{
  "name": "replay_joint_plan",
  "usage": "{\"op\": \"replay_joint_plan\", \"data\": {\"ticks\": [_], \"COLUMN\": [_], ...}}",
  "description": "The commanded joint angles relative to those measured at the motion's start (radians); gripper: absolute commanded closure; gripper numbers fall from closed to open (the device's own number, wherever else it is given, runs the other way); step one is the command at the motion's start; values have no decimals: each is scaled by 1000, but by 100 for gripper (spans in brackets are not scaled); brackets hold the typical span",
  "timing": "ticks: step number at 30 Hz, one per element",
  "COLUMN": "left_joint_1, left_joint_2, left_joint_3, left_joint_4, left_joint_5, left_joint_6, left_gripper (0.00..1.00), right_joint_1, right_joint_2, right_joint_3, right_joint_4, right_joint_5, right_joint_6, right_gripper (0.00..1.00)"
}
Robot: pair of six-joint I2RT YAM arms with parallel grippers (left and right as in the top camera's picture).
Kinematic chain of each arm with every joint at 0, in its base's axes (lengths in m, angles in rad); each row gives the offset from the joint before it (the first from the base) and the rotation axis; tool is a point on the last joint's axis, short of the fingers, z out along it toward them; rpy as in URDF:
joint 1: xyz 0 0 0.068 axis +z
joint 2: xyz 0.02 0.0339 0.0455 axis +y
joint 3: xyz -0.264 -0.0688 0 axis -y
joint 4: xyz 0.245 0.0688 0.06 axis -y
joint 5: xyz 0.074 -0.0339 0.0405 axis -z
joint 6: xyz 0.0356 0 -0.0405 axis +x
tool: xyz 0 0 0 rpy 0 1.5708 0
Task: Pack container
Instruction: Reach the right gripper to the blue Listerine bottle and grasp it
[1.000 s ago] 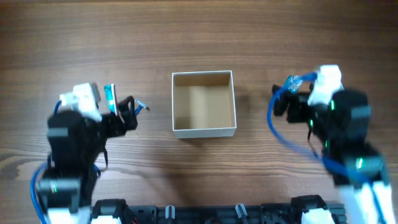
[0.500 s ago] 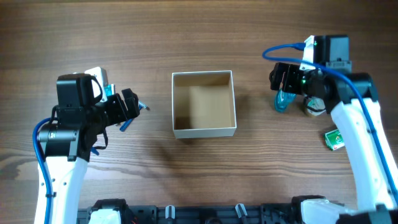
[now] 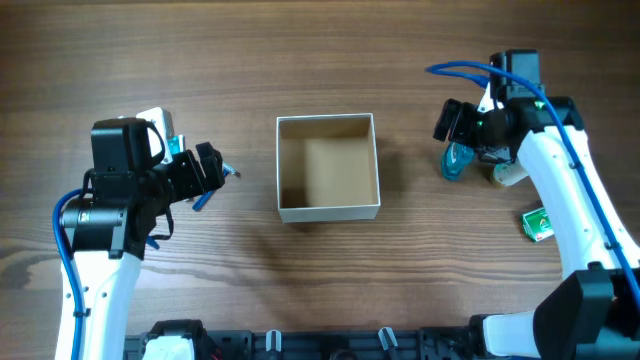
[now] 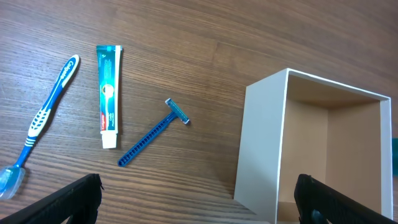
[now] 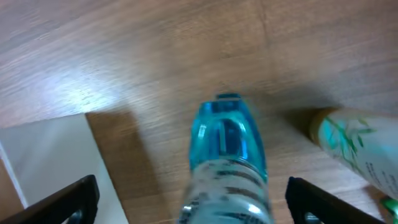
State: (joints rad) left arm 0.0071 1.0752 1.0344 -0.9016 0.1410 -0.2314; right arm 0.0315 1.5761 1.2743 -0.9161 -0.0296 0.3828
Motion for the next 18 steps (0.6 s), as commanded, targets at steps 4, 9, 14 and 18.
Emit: {"op": "replay_joint_plan", "data": {"ticks": [4,9,14,18], "left_joint_1": [-5,-5,-5,-5], "left_joint_2": [1,1,1,1], "left_joint_3": [21,21,21,21], "left_joint_4": [-6,-9,-9,-9], "left_joint_5": [34,34,34,34], "left_joint_6": [-13,-13,-12,-12], "left_gripper": [0,0,0,0], "right_joint_1": [-3,-3,-3,-3], "right_joint_2": [14,31,55,58], "right_joint_3": [-15,-24,-24,-24], "right_joint_4": [-20,-7,-6,0], "right_joint_5": [154,154,149,142], "right_joint_6": [143,140,140,125], "right_gripper": [9,8,8,17]}}
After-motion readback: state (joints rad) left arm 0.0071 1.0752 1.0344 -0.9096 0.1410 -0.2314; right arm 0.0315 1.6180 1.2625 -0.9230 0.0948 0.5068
